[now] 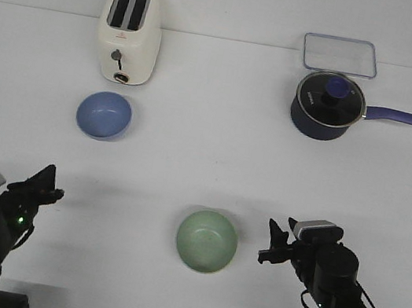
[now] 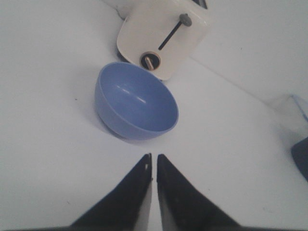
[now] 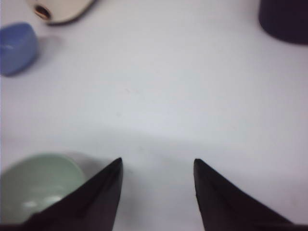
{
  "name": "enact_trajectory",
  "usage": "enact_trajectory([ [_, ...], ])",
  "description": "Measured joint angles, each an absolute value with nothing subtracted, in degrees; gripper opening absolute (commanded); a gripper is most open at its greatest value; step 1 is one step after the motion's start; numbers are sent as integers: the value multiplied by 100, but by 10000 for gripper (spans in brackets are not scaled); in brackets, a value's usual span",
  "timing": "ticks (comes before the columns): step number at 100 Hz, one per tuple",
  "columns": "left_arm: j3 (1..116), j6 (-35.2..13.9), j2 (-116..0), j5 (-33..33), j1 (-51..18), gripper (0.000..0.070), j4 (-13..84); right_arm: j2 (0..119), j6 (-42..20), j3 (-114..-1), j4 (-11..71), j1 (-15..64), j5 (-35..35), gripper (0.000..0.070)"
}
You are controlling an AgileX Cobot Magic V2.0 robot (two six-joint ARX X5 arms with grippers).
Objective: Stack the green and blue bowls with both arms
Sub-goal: 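Open the right gripper and withdraw it from the green bowl, then reach the left gripper to the light blue bowl rim and grasp it, then lift the blue bowl and carry it over the green bowl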
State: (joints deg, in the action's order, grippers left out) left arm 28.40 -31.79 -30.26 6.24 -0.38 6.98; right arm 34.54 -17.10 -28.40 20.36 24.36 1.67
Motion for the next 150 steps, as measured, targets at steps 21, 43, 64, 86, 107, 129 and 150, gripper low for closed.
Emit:
enact_trajectory([
  [21, 4071, -2755, -5468, 773, -38, 339, 808, 3221, -1710, -2825, 2093, 2434, 165, 306],
  [43, 5260, -2370, -7229, 770, -38, 514, 766, 3249, -1710, -2825, 2200, 2436, 193, 306],
  [64, 6184, -2150, -8648, 655, 134, 503, 764, 3249, -1695, -2825, 2202, 2436, 193, 306],
  [86, 6796, -2141, -9832, 637, 248, 377, 794, 3249, -1695, -2825, 2213, 2436, 191, 306],
  [107, 6831, -2088, -10130, 637, 248, 13, 781, 3249, -1693, -2825, 2268, 2436, 161, 306],
  [129, 6838, -1979, -9821, 1000, 250, 13, 967, 3247, -1688, -2825, 2298, 2436, -497, 306],
  [150, 6838, -1629, -8639, 1463, -1, 13, 1800, 3116, -1688, -2825, 2196, 2432, -775, 306],
])
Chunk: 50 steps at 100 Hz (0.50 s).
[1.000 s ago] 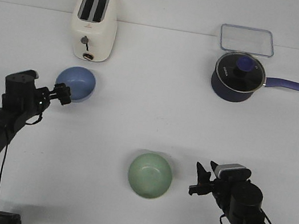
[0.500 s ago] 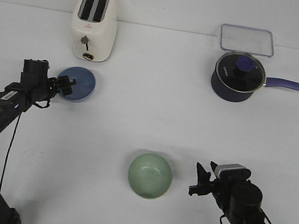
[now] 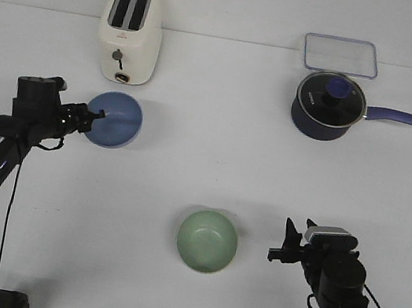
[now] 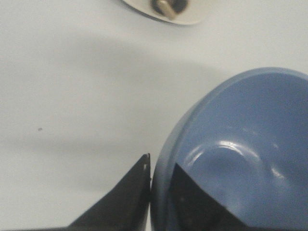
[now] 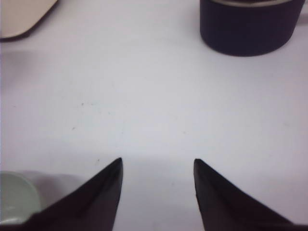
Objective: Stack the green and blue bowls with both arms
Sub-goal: 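Lift the blue bowl and carry it over the green bowl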
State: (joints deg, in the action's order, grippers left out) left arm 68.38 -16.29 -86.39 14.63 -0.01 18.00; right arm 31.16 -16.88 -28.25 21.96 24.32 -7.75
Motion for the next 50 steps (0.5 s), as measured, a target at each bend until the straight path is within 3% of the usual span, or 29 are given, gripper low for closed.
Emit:
enact_trajectory([
  [20, 6379, -1391, -7456, 1782, -943, 13, 1990, 3120, -1726, -2587, 2215, 2434, -749, 306],
  [50, 5142, -1811, -7135, 1881, -3124, 13, 1240, 3138, -1806, -2464, 2248, 2434, -690, 306],
])
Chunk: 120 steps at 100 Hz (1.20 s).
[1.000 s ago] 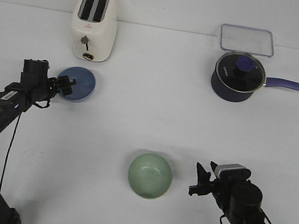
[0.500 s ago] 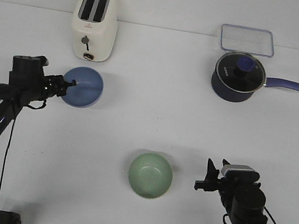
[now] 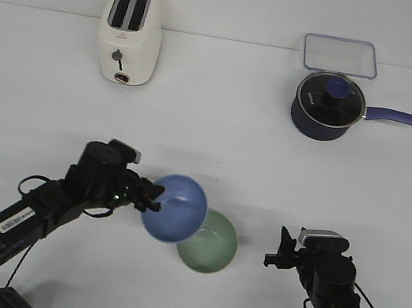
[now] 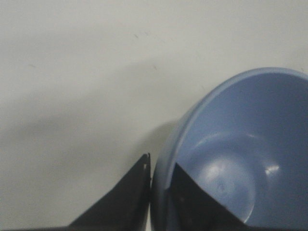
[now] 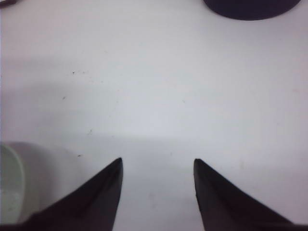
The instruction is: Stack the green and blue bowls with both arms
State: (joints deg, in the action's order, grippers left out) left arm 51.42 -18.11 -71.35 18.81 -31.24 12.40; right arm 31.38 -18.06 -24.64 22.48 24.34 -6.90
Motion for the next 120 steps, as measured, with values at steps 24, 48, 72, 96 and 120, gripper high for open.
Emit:
enact_trajectory([
  [24, 5100, -2147, -7811, 1885, -4034, 16, 451, 3138, -1809, -2464, 2246, 2434, -593, 306],
  [48, 5100, -2335, -8143, 1887, -4202, 428, 220, 3138, -1809, -2464, 2246, 2434, -596, 306],
  [72, 5100, -2169, -7376, 1772, -3710, 406, 478, 3138, -1806, -2464, 2224, 2434, -646, 305],
  [96, 5103, -1192, -5837, -154, -2768, 13, 1111, 3028, -1800, -2464, 1857, 2432, -821, 0],
  [120, 4320, -467, -4276, -738, -1647, 13, 749, 2056, -1597, -2250, 1424, 2432, -1374, 0],
])
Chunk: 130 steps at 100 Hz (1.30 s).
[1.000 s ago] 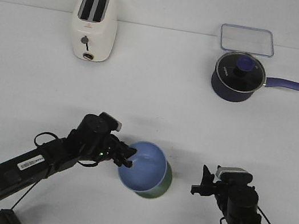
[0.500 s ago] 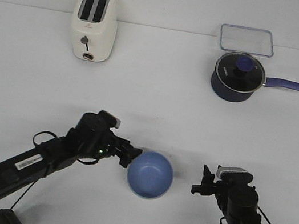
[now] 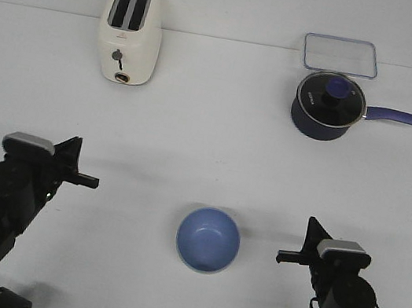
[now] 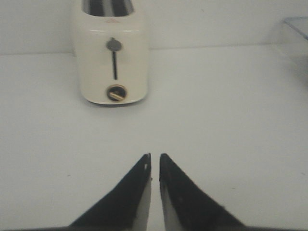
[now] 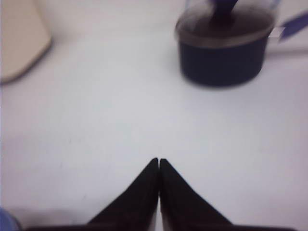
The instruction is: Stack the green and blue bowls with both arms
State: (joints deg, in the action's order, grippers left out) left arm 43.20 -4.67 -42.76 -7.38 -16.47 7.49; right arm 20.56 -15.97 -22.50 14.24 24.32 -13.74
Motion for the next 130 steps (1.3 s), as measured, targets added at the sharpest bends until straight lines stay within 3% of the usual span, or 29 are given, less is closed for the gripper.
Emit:
enact_trajectory([
  [17, 2644, -386, -2655, -757, -1109, 13, -379, 926, -1214, -1951, 1275, 2432, -1514, 0],
  [30, 2182, -399, -1876, -762, -923, 15, -427, 788, -1131, -1944, 1238, 2432, -1806, 0],
  [130, 2156, -458, -1461, -751, -808, 15, -600, 790, -1072, -1933, 1258, 2432, -1806, 0],
])
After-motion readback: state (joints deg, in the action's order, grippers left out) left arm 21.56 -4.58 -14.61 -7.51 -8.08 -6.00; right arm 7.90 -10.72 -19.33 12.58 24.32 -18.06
